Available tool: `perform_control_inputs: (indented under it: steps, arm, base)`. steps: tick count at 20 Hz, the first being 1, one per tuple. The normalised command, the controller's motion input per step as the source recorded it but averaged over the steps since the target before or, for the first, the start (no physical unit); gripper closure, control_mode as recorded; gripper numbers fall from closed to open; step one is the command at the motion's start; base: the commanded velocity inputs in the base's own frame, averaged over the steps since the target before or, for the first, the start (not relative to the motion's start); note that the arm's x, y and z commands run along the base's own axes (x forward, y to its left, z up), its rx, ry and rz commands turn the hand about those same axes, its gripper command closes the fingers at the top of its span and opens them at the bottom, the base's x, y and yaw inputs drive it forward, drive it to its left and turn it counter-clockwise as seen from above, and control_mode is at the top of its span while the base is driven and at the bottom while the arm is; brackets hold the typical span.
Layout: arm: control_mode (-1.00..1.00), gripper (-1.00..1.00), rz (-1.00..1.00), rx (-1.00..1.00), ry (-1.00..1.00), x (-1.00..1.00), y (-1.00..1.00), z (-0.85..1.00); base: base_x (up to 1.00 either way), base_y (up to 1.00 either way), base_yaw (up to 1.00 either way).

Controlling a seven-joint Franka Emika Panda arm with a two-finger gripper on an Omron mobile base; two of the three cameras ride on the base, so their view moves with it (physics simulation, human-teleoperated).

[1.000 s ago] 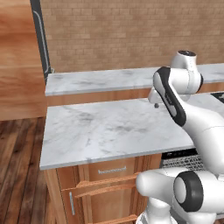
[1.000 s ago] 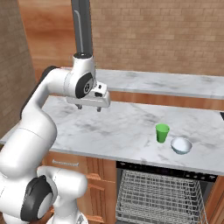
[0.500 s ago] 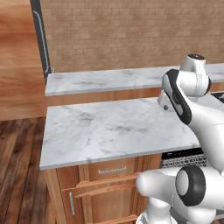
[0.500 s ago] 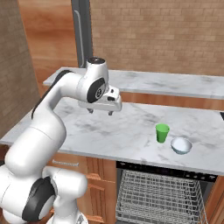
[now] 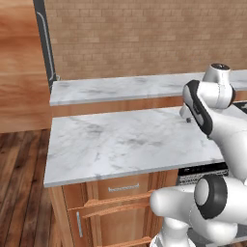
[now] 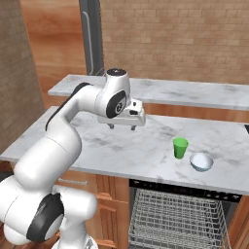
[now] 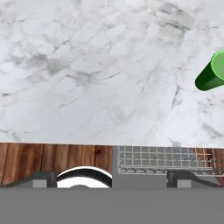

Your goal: Pick up the cup and bowl from the counter, place them in the dishwasher, and close the dishwasher door.

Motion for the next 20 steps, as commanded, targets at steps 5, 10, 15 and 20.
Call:
perform_control_inputs:
  steps: [5,10,15,20]
  arm:
    - [-1.00,-1.00,0.00,0.00,0.00,0.17,-0.37,-0.14]
    - [-1.00,-1.00,0.00,-0.01,0.00,0.18,-0.28,-0.28]
    - [-1.00,-1.00,0.00,0.00,0.00,0.12,-0.31,-0.26]
    - [-1.00,-1.00,0.00,0.00,0.00,0.11,-0.35,-0.17]
  base:
    - [0.00,0.00,0.00]
    - [0.00,0.00,0.00]
    - [0.00,0.00,0.00]
    - [0.00,0.00,0.00]
